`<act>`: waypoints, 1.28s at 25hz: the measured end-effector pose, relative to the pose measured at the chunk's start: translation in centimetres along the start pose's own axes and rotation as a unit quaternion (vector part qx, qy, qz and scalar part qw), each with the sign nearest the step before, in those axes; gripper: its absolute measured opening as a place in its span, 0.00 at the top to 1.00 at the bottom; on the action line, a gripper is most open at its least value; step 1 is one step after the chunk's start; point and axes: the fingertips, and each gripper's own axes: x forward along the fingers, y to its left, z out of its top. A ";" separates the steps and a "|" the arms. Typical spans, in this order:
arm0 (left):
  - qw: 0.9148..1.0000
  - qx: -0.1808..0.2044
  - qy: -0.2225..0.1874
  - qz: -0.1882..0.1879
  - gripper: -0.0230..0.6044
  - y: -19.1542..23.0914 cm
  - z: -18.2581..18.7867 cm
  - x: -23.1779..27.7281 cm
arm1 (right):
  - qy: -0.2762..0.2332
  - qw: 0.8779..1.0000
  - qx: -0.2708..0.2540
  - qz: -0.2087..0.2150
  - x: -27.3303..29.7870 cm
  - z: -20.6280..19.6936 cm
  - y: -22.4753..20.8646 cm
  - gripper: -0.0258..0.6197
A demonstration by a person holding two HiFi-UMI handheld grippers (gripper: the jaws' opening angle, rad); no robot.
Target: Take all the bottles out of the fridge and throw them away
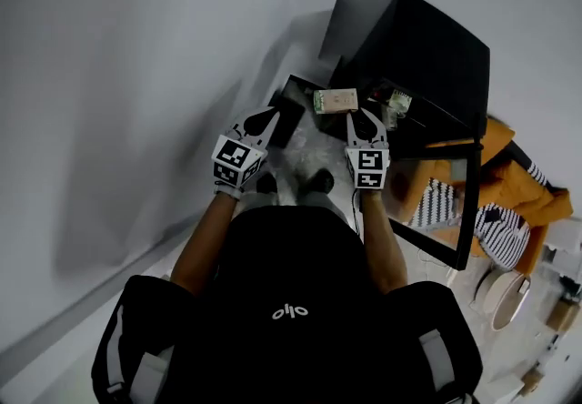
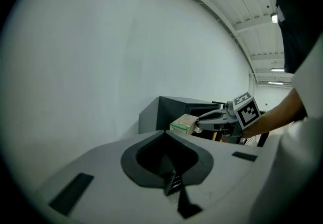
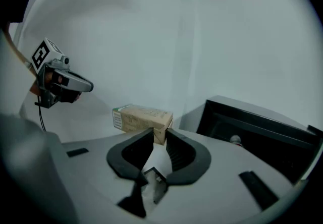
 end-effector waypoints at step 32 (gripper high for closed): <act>0.993 -0.091 0.080 0.009 0.96 7.1 -22.9 8.7 | 0.098 0.989 -0.008 0.107 23.2 -20.6 10.6 0.82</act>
